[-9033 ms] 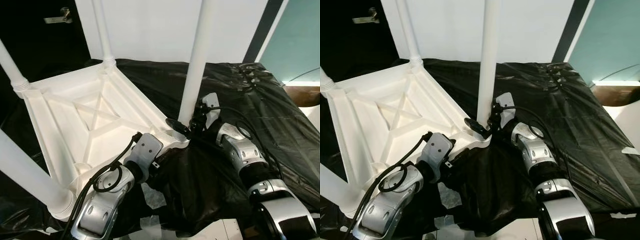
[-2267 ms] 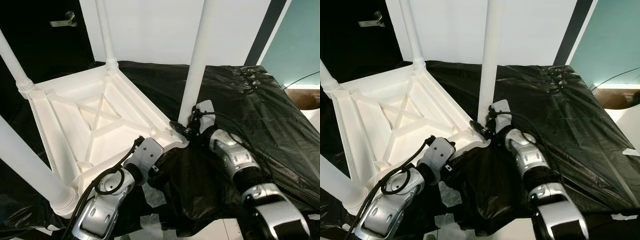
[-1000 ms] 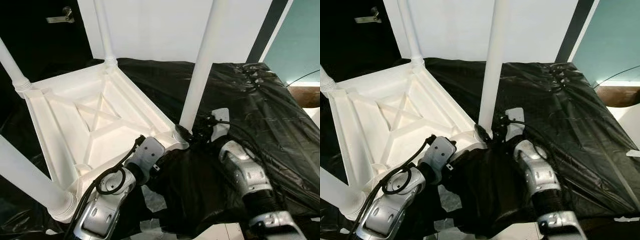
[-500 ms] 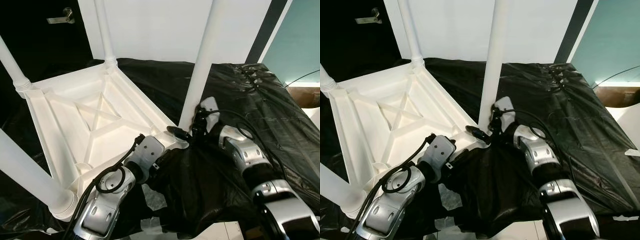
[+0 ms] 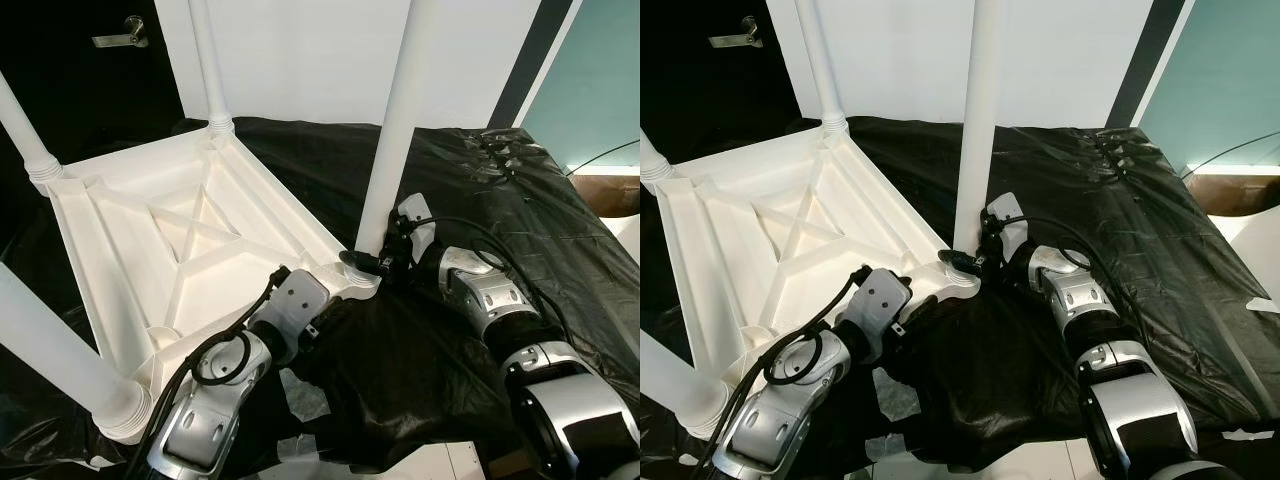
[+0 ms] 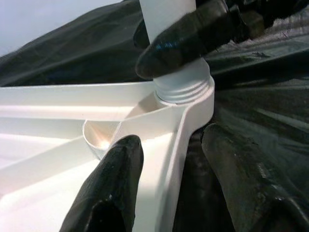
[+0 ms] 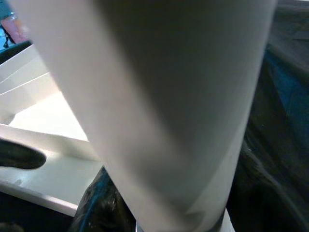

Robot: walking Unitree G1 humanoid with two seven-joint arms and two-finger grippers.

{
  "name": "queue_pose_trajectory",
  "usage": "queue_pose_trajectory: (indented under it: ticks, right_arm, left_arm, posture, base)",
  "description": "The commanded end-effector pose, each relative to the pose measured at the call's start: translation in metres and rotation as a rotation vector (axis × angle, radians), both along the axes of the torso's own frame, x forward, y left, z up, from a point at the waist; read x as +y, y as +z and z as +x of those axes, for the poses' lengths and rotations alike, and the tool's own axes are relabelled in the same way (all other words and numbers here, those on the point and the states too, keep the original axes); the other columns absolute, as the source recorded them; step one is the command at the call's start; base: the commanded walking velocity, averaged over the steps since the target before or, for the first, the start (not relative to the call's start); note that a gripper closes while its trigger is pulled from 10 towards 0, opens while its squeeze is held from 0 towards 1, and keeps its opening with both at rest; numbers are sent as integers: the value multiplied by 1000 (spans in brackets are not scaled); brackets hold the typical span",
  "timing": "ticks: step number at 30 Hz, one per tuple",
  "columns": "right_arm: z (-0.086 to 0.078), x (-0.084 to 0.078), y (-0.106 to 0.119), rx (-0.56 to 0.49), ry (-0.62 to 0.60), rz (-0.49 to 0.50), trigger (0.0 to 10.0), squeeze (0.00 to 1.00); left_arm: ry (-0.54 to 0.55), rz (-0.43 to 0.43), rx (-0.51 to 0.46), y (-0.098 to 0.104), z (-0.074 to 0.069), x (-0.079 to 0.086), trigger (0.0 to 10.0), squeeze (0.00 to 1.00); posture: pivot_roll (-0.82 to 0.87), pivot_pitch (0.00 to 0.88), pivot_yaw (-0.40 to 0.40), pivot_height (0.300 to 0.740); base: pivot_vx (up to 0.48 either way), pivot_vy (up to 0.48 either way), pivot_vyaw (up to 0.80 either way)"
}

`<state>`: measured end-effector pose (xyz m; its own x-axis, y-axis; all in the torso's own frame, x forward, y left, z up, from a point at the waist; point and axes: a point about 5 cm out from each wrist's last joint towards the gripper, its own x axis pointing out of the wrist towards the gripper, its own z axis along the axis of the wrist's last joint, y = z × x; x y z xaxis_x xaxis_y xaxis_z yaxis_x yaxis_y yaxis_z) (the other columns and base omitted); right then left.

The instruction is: Building children table

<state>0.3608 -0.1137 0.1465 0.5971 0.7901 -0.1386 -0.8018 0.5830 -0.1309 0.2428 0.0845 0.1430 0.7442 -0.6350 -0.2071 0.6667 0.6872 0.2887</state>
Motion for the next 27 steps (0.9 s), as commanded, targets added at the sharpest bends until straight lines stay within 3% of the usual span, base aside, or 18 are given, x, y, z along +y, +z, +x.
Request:
queue_pose_trajectory:
  ticks: [1,2,3,4,6,10,15,16,20,27]
  right_arm:
    - [2,1,-8,18,-49,-46,0,0]
    - [2,0,-10,15,-102,-41,6745,0]
    - [2,0,-10,15,-102,-41,6745,0]
    - [1,2,-12,20,-136,-23,10000,0]
    - [0,3,-14,26,-153,-8,10000,0]
    - [-9,10,-27,80,-396,48,10000,0]
    - [-15,15,-31,62,-501,57,10000,0]
    - [-20,19,-34,56,-598,75,10000,0]
    - [-27,23,-37,75,-733,134,10000,0]
    - [-34,34,-29,66,-675,163,10000,0]
  left_arm:
    - [31,4,-22,1,0,0,10000,0]
    - [30,2,-20,1,0,0,10000,0]
    - [30,2,-20,1,0,0,10000,0]
    - [29,1,-19,1,-1,-1,10000,0]
    - [28,1,-17,0,-2,-1,10000,0]
    - [19,0,-6,-1,-4,-2,10000,0]
    - [15,1,-3,-1,-5,-3,10000,0]
    - [13,-1,0,-1,-5,-3,10000,0]
    - [11,-1,3,-2,-6,-3,10000,0]
    - [4,-3,6,-3,-6,-5,10000,0]
  posture:
    - [151,0,-102,740]
    - [150,0,-103,740]
    - [150,0,-103,740]
    - [145,0,-100,740]
    - [145,0,-99,740]
    - [141,7,-89,740]
    - [139,12,-86,740]
    - [138,13,-87,740]
    - [139,15,-91,740]
    - [135,17,-91,740]
  base:
    - [0,0,0]
    - [0,0,0]
    - [0,0,0]
    - [0,0,0]
    - [0,0,0]
    - [0,0,0]
    - [0,0,0]
    - [0,0,0]
    - [0,0,0]
    - [0,0,0]
